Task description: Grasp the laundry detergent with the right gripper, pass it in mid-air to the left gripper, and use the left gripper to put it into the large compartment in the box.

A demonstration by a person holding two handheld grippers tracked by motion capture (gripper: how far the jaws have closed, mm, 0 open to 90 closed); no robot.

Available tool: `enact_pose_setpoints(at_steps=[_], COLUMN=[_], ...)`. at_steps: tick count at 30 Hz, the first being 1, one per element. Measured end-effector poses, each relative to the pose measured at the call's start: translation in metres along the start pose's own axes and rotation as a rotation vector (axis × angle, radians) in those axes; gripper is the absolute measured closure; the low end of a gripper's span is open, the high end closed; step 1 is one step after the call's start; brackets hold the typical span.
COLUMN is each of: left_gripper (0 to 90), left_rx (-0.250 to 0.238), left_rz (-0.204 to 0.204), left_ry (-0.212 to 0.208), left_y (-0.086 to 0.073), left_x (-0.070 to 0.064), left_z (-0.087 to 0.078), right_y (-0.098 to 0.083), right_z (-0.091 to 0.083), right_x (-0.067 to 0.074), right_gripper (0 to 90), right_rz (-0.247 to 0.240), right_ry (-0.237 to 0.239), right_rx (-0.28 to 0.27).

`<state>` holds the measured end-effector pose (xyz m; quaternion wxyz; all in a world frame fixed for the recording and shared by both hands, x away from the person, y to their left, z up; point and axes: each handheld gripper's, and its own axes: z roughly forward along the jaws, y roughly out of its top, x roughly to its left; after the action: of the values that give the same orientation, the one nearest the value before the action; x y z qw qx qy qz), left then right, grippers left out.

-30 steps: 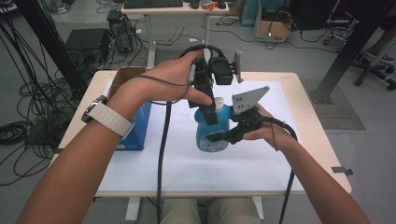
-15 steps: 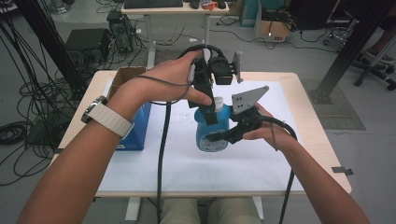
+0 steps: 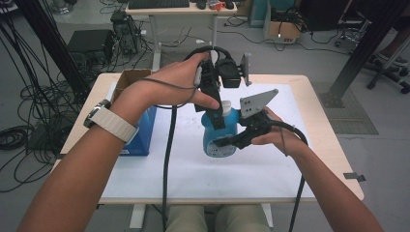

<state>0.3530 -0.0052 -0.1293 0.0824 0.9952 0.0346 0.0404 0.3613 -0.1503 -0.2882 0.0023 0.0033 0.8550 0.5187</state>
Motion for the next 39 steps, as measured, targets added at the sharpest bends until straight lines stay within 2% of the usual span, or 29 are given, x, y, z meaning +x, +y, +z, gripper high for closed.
enact_pose_setpoints(at_steps=[39], left_gripper=[6.5], left_rx=[-0.003], left_rz=[-0.005], left_ry=[0.000], left_y=[-0.0022], left_x=[-0.0003], left_z=[-0.0002], right_y=[0.0001], right_z=[0.0010], right_x=[-0.0007], right_gripper=[43.1], right_rz=[0.007], right_ry=[0.000], right_rx=[0.001])
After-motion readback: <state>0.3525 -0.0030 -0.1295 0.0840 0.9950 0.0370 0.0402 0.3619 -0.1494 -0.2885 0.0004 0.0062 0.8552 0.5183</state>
